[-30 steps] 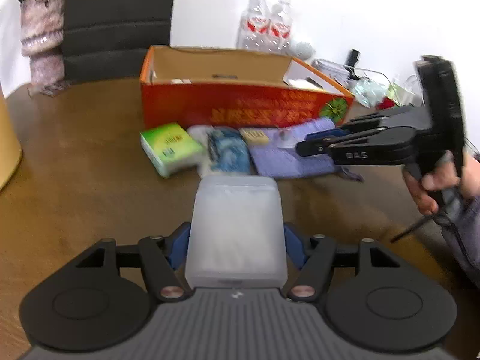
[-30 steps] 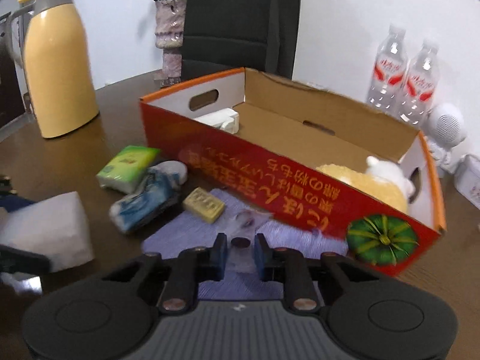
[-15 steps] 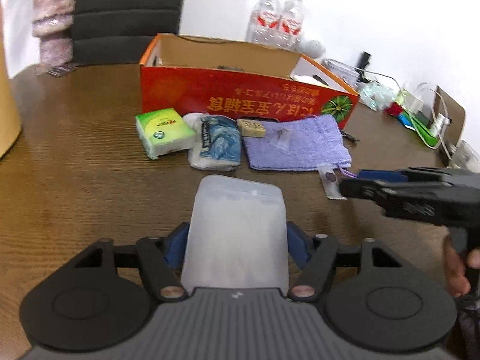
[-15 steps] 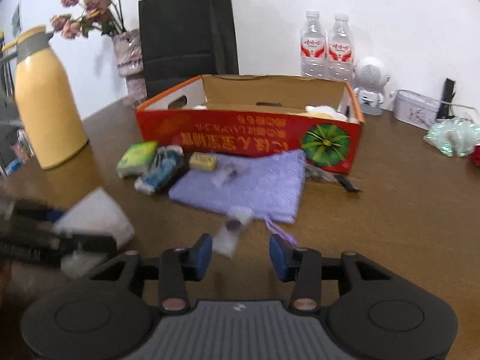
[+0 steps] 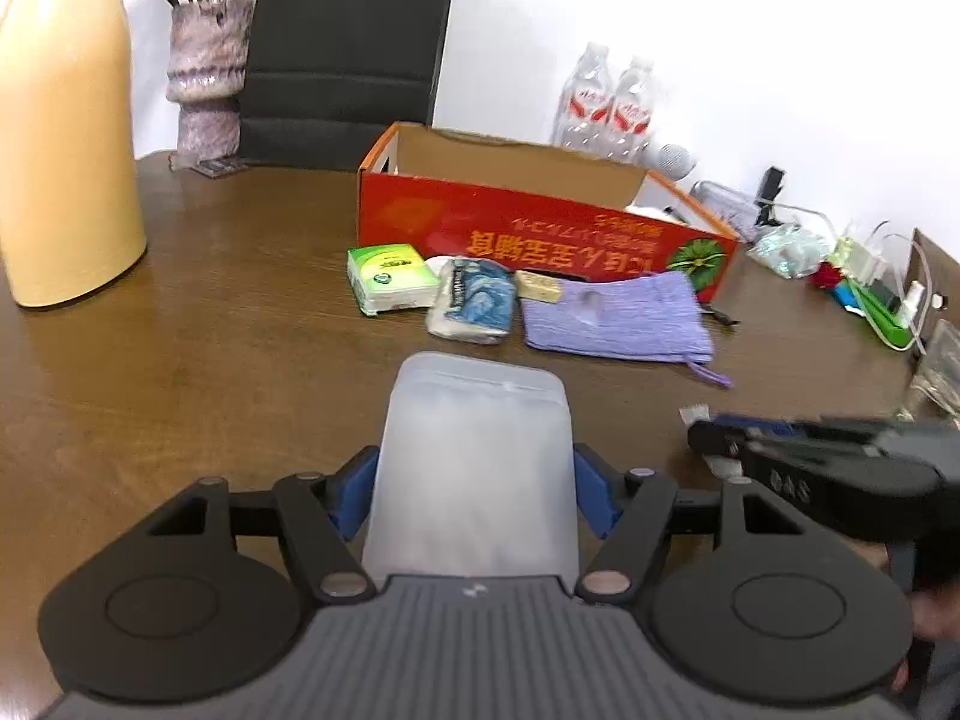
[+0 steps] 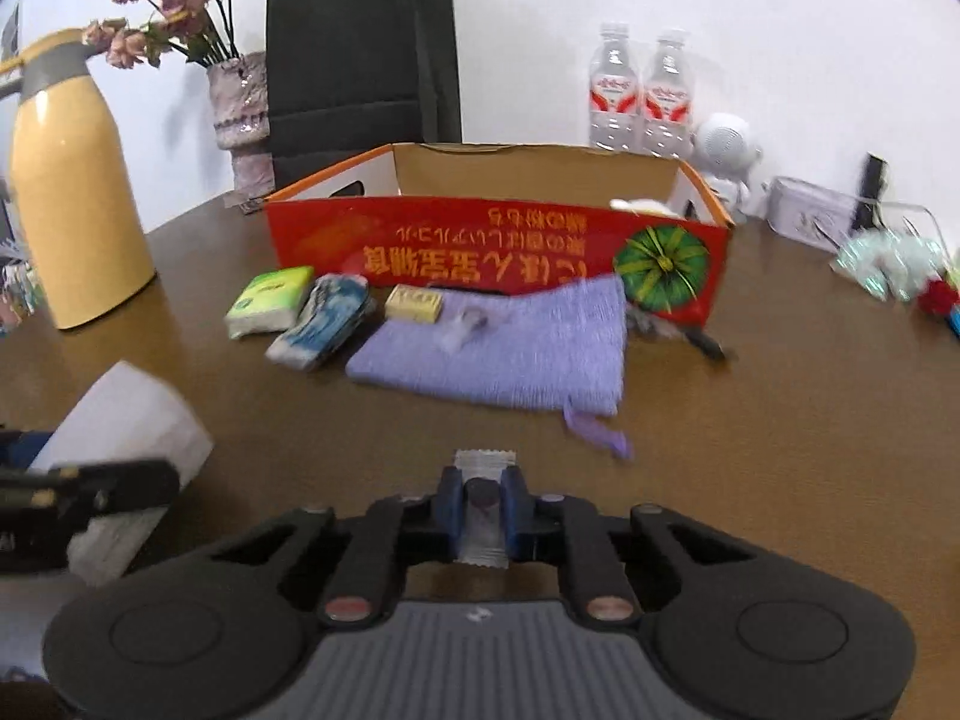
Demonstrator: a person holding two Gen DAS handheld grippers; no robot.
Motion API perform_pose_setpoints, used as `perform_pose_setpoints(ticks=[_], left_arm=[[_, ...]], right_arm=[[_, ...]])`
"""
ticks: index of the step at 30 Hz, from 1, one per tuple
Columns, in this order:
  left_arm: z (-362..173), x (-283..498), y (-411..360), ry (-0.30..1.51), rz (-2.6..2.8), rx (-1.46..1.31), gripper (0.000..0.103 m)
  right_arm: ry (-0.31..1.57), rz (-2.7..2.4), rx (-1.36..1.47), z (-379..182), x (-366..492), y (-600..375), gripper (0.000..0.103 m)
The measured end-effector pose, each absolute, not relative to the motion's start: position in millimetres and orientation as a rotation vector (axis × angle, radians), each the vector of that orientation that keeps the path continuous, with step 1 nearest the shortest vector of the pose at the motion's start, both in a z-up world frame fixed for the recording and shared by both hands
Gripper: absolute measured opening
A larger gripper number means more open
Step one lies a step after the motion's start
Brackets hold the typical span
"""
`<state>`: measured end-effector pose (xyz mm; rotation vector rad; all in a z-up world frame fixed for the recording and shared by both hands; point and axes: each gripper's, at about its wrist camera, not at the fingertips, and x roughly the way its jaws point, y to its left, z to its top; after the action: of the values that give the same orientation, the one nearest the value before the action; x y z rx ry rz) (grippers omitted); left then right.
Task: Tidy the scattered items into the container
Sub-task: 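Carry both held items into the cardboard box and open both tools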
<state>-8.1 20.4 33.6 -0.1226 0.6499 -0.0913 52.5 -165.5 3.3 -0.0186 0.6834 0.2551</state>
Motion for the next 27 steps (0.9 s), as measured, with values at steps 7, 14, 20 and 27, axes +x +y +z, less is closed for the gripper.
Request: perform_pose_setpoints(ticks=[7, 14, 20, 27], left_arm=[[39.4, -60.2, -4.4, 0.598, -0.135, -0.087, 0.068], [56.1, -100.9, -16.8, 0.511, -0.181, -0.045, 0.068], [82.6, -72.4, 5.2, 0.476, -0.209, -0.133, 0.068], [178.2, 82.6, 30.0, 0.474, -0.227, -0.115, 0.068]], right_arm=[[0.597, 0.241, 0.025, 21.3, -39.0, -178.9, 0.012], [0.509, 0.214, 0.015, 39.9, -85.6, -179.1, 0.012], [0.475, 0.238, 0.012, 56.8, -89.8, -179.4, 0.012], [0.340, 0.258, -0.021, 144.3, 0.8, -198.3, 0.012]])
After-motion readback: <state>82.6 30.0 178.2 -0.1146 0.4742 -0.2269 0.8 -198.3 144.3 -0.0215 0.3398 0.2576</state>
